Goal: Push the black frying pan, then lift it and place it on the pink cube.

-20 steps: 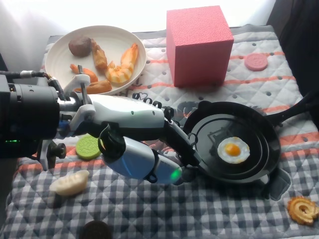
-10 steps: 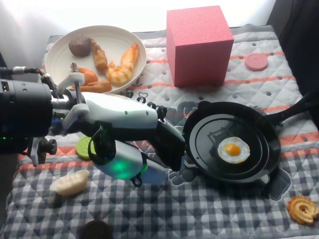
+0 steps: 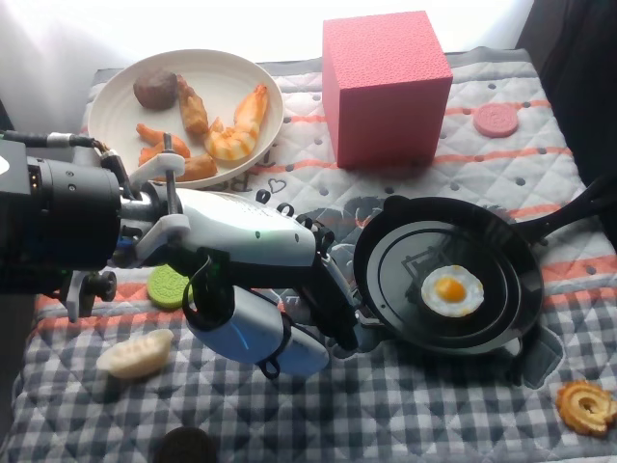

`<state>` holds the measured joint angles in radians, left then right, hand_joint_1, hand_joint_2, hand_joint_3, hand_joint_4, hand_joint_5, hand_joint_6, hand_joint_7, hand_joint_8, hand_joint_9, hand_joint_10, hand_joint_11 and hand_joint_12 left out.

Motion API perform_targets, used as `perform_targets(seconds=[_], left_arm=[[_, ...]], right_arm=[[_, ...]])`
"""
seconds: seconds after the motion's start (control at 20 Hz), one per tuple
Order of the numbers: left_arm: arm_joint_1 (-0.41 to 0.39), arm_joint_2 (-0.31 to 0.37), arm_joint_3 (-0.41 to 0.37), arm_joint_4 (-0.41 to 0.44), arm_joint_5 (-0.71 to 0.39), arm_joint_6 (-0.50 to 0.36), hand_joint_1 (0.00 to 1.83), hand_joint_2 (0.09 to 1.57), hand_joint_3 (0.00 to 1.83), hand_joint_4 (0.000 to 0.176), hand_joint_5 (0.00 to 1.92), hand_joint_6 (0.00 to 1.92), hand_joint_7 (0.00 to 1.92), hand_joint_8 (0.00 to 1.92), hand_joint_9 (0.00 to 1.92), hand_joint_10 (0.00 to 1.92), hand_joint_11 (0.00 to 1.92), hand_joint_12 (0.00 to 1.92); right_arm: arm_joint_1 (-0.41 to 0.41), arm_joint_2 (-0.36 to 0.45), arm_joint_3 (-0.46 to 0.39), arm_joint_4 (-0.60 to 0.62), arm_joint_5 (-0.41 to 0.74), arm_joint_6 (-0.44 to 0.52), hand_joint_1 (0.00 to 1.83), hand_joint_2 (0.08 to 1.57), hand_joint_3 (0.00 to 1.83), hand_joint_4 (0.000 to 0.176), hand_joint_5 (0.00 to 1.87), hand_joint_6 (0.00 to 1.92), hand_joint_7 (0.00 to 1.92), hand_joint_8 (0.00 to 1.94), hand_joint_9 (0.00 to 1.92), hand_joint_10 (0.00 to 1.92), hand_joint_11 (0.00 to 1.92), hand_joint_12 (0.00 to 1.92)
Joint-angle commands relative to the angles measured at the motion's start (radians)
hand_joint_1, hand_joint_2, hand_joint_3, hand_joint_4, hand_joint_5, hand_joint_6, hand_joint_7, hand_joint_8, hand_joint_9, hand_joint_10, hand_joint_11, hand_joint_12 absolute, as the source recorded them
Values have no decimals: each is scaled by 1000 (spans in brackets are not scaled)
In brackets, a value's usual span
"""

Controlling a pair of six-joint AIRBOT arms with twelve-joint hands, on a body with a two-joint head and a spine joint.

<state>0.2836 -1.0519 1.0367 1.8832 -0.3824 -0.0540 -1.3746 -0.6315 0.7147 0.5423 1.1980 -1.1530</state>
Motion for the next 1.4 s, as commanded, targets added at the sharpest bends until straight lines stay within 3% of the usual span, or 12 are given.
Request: perform_targets(seconds=[0.0, 0.2, 0.45, 0.55, 0.75, 0.8, 0.95, 1.05, 1.2, 1.25, 1.3, 1.35], left_arm=[[-6, -2, 5, -29, 3, -7, 485, 1342, 0, 0, 672, 116, 717, 4, 574, 211, 1, 1373], [-5, -23, 20, -42, 2, -7, 523, 1307, 0, 0, 628, 24, 584, 0, 533, 40, 14, 1235], [-5, -50, 36, -46, 9, -1, 282, 1380, 9, 7, 442, 0, 387, 0, 324, 0, 0, 863], [-5, -58, 40, -56, 15, 12, 217, 1406, 12, 0, 413, 4, 387, 2, 327, 4, 0, 827], [-5, -81, 58, -64, 38, 28, 219, 1423, 4, 0, 499, 28, 445, 10, 380, 17, 0, 810], [-5, -91, 66, -65, 41, 28, 252, 1413, 0, 0, 490, 18, 417, 4, 355, 5, 0, 708], [-5, -115, 77, -65, 43, 37, 379, 1354, 0, 3, 456, 8, 387, 0, 336, 5, 0, 711], [-5, -128, 84, -67, 43, 40, 421, 1342, 0, 0, 465, 10, 427, 11, 381, 23, 0, 870], [-6, -143, 90, -94, 43, 70, 370, 1340, 0, 3, 473, 15, 455, 10, 423, 27, 0, 846], [-6, -145, 90, -96, 42, 74, 387, 1337, 0, 8, 565, 55, 507, 25, 457, 36, 0, 907], [-8, -148, 90, -99, 42, 82, 418, 1328, 2, 10, 544, 373, 560, 22, 507, 23, 0, 1011], [-8, -150, 90, -112, 42, 99, 620, 1385, 10, 143, 480, 1450, 592, 25, 530, 25, 0, 1073]], right_arm=[[2, 2, 5, 0, 121, 3, 279, 1238, 0, 0, 0, 0, 0, 0, 0, 0, 0, 241], [0, 2, 6, 0, 121, 4, 284, 1248, 0, 0, 0, 0, 0, 0, 0, 0, 0, 306], [0, 1, 7, 0, 127, 4, 294, 1246, 0, 0, 0, 0, 0, 0, 0, 0, 0, 168], [0, 1, 7, 0, 128, 4, 289, 1247, 0, 0, 0, 0, 0, 0, 0, 0, 0, 84], [0, 1, 6, 0, 128, 4, 254, 1252, 0, 0, 0, 0, 0, 0, 0, 0, 0, 273], [0, 1, 6, 0, 128, 4, 259, 1253, 0, 13, 0, 0, 0, 0, 0, 0, 0, 244], [0, 1, 7, 0, 128, 4, 256, 1245, 0, 18, 0, 0, 0, 0, 0, 0, 0, 188], [0, 1, 7, 0, 129, 4, 275, 1266, 0, 17, 0, 0, 0, 0, 0, 0, 0, 68], [0, 1, 7, 0, 129, 4, 274, 1273, 1, 19, 0, 0, 0, 0, 0, 0, 0, 1], [0, 1, 7, 0, 129, 4, 273, 1270, 0, 24, 0, 0, 0, 0, 0, 0, 0, 0], [0, 1, 7, 0, 129, 4, 275, 1269, 0, 12, 0, 0, 0, 0, 0, 0, 0, 0], [0, 1, 7, 0, 129, 4, 274, 1267, 0, 3, 0, 0, 0, 0, 0, 0, 0, 0]])
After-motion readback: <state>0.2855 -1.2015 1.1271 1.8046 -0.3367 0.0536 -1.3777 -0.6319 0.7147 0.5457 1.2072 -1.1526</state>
